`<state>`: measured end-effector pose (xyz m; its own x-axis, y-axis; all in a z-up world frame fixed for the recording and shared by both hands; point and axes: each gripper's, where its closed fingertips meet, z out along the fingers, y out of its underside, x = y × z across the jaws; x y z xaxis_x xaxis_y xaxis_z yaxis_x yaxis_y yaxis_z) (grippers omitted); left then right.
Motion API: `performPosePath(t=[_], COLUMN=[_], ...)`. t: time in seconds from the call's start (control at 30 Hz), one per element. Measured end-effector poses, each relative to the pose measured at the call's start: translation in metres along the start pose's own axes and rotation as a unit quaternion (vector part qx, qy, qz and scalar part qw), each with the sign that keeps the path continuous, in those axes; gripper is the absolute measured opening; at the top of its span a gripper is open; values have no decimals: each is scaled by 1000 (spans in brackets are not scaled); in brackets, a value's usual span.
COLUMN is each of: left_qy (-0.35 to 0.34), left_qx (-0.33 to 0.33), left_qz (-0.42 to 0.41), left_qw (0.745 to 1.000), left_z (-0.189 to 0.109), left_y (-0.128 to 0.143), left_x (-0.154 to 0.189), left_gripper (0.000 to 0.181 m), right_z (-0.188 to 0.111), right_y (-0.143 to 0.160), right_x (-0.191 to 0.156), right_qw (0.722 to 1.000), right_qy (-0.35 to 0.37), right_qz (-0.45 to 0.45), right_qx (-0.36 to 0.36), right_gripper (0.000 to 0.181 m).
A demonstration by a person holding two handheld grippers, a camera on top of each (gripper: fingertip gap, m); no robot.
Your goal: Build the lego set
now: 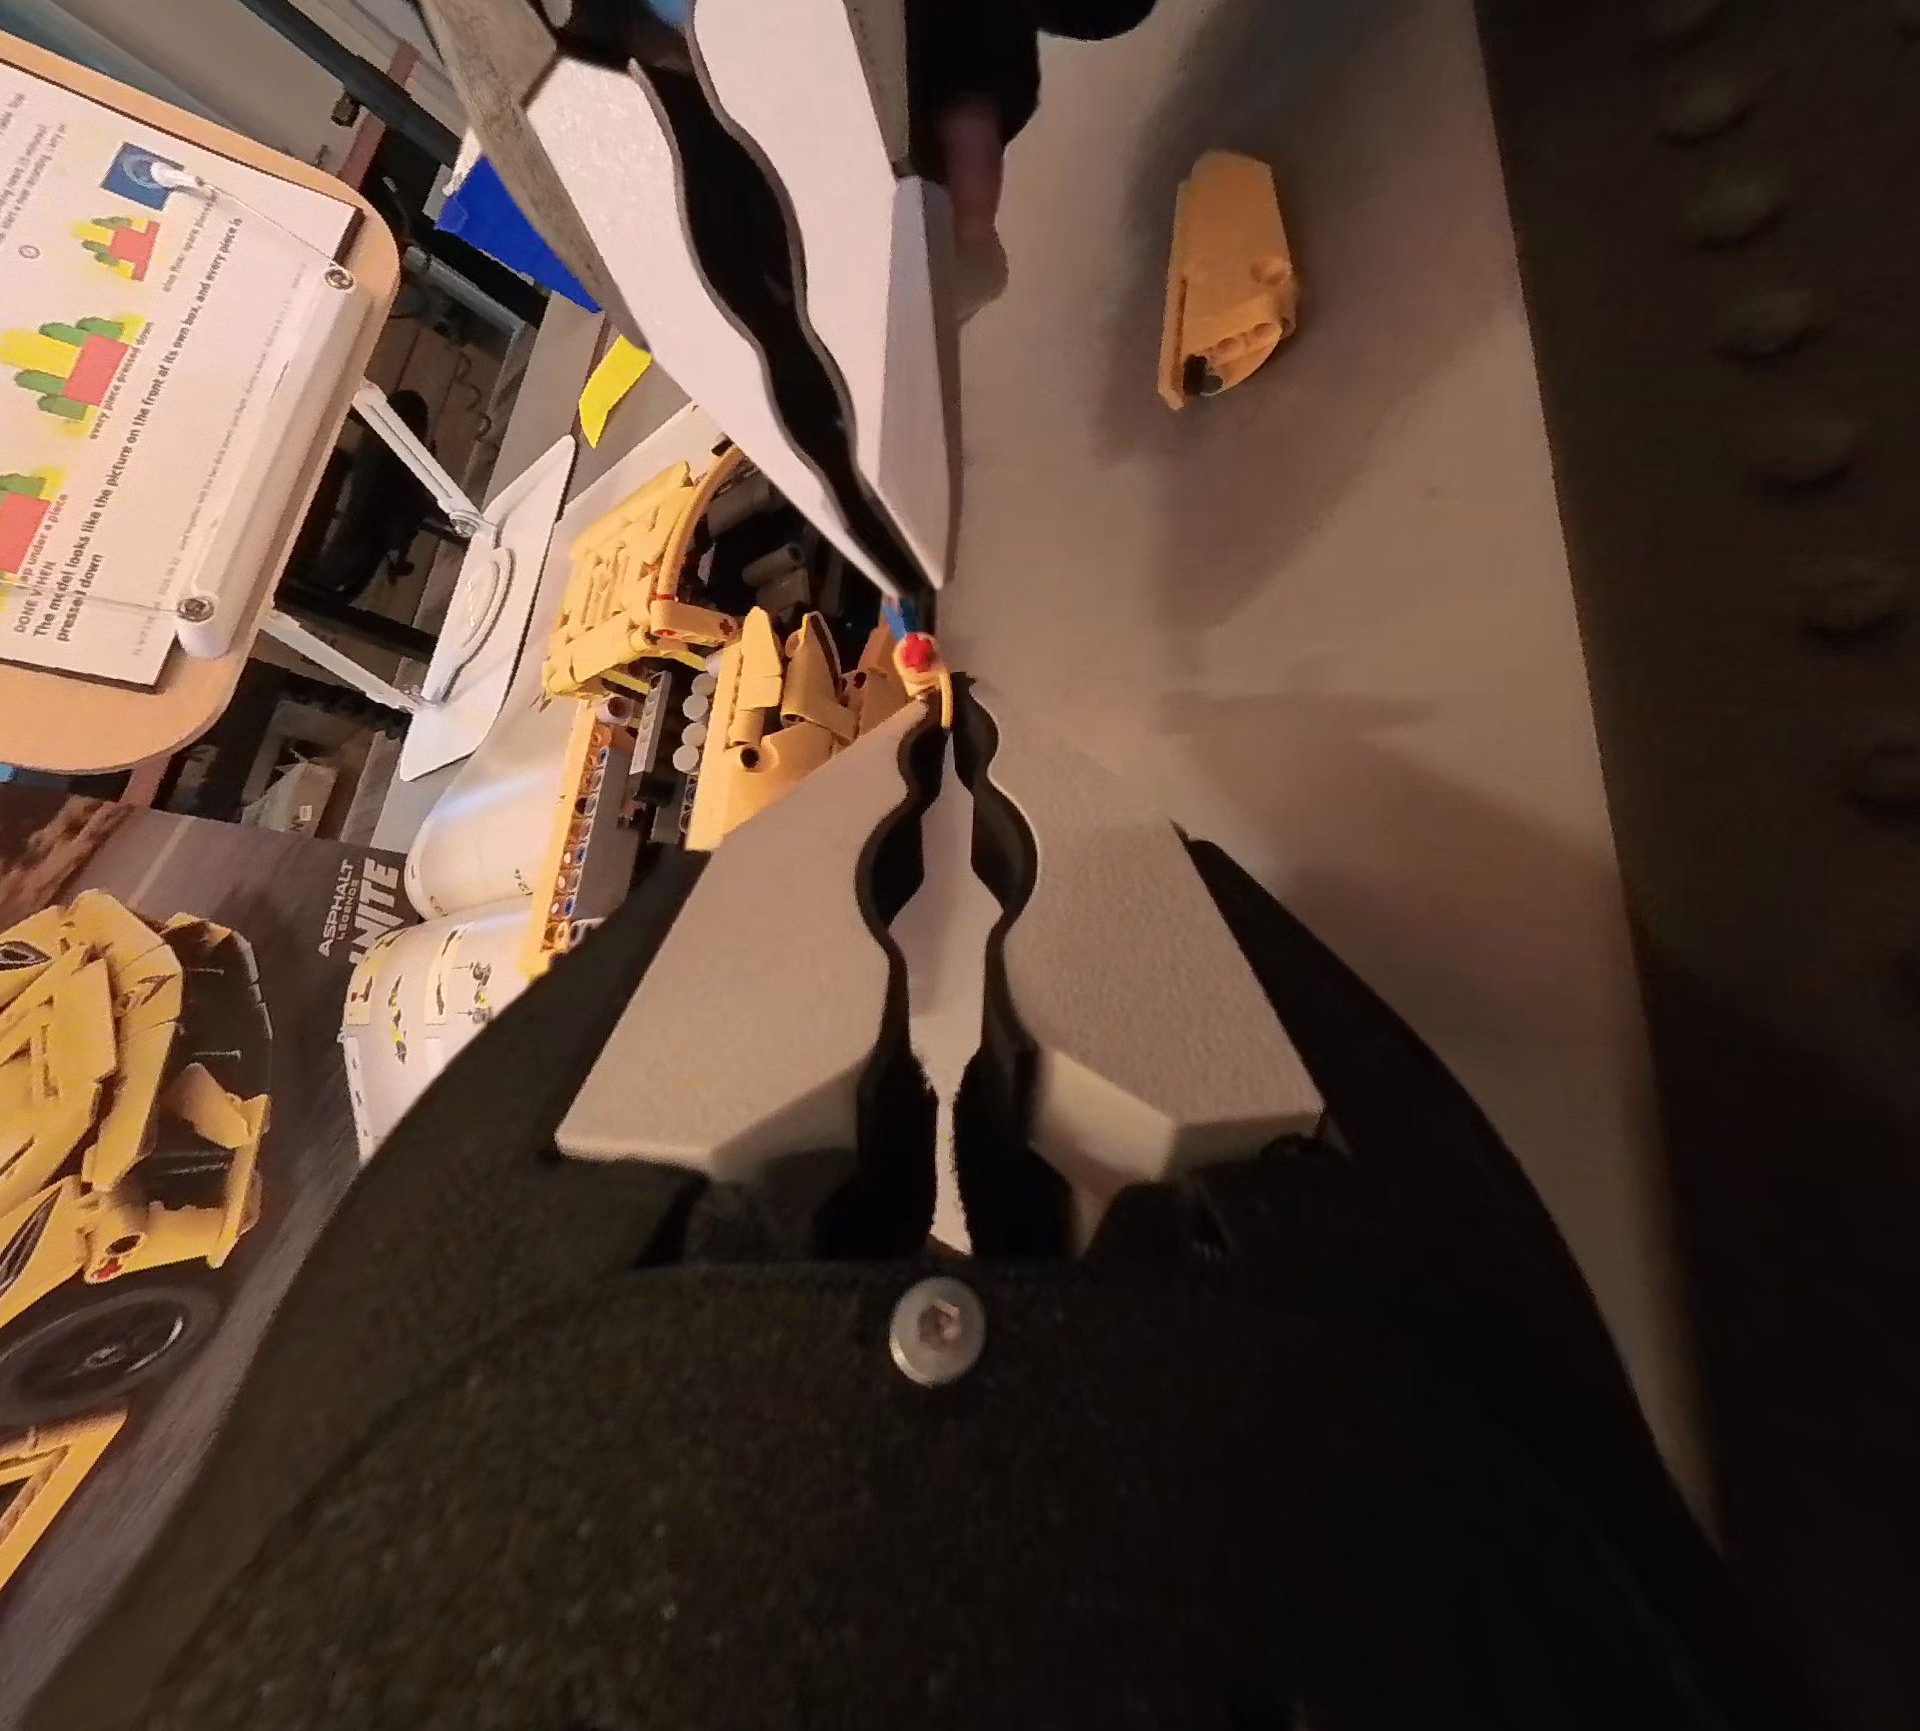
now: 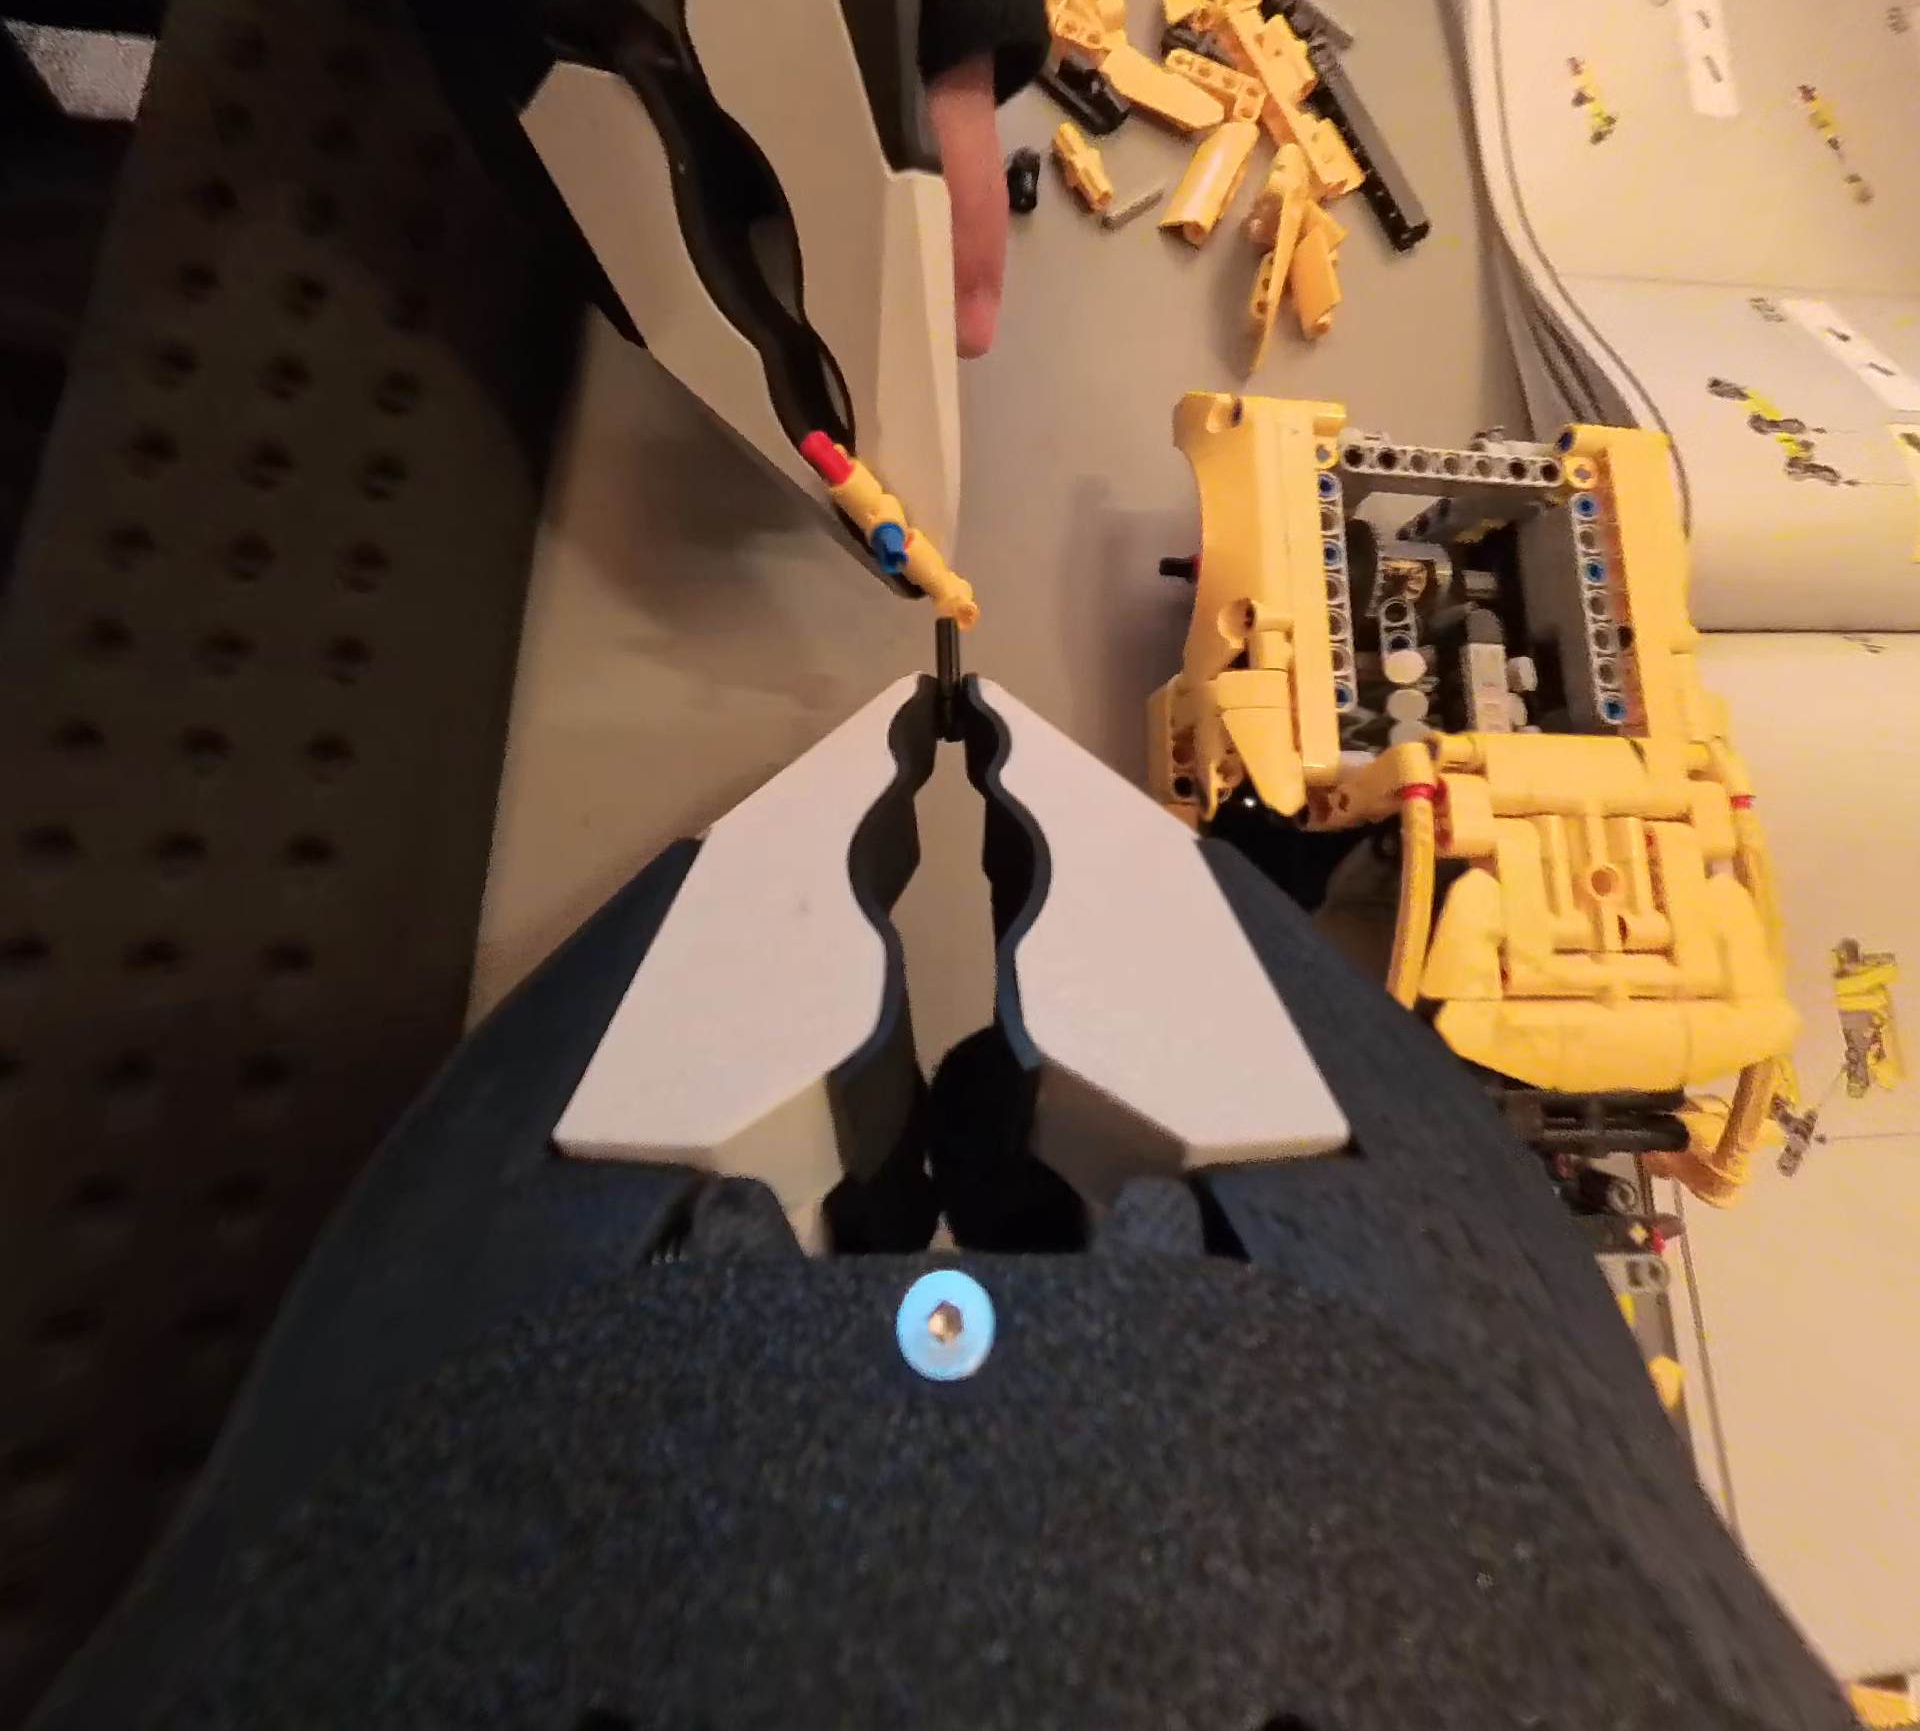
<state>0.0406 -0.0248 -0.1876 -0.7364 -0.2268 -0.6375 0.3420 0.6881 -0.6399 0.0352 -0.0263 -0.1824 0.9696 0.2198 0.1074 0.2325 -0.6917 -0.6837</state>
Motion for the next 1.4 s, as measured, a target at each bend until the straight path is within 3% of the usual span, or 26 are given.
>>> performPosePath(t=[0.47,0.7,0.93,1.03,1.23,1.4], left_qy=[20,6,-14,-15,-14,-6], left_qx=[-35,-68,-97,-89,-28,-9], left_qz=[29,71,129,129,66,54], left_qw=[999,995,987,987,997,999], left_z=[-1,-1,0,-1,-10,-13], left_y=[4,10,14,13,0,-4], left_x=[11,12,14,14,7,10], left_gripper=[0,1,0,0,0,0], right_z=[15,16,20,19,3,1], right_y=[10,8,3,4,-6,-3], right_x=[-1,4,3,2,-4,-1], right_qw=[997,970,948,953,984,985], right_qy=[5,94,144,132,60,51], right_qz=[-49,-184,-235,-233,-168,-160], right_qx=[-64,-128,-162,-141,-25,-27], right_gripper=[3,3,3,3,3,4])
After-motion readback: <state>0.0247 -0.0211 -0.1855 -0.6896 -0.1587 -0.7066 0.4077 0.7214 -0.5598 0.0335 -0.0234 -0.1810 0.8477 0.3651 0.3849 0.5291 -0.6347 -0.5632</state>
